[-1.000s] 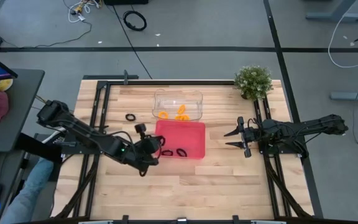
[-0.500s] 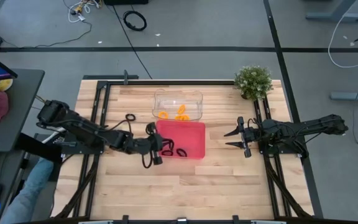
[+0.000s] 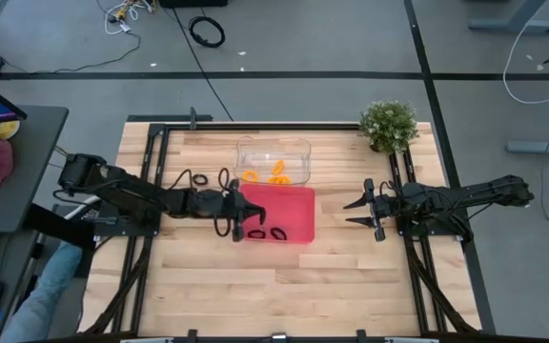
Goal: Sort spring keychains
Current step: Put the black spring keychain into the red bin
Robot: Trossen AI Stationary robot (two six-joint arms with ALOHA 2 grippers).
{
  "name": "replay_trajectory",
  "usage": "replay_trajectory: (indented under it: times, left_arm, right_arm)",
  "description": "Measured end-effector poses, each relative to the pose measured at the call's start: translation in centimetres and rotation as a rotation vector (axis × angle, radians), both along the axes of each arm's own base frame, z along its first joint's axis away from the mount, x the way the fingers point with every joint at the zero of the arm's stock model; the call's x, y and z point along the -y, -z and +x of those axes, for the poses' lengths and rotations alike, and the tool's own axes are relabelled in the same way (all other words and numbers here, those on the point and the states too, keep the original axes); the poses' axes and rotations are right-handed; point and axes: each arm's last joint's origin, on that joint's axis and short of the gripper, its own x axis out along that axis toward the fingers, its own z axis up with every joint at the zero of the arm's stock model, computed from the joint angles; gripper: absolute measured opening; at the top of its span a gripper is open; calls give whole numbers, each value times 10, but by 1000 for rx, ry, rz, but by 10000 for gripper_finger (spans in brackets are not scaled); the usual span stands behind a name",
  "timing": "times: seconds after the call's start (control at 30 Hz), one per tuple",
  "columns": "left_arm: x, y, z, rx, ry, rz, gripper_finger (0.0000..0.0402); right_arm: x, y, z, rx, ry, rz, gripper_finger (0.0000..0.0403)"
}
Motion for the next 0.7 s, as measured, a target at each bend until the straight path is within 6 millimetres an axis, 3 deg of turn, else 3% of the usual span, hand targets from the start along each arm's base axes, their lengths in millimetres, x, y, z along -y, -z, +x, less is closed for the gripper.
replay_trajectory:
  times: [0.37, 0.7]
  left_arm:
    - [-8, 8, -6, 1, -32, -48, 36]
    - [-8, 9, -6, -15, -35, -57, 107]
  right_arm:
    - [0, 0, 0, 0, 0, 0, 166]
    - [0, 0, 0, 0, 0, 0, 166]
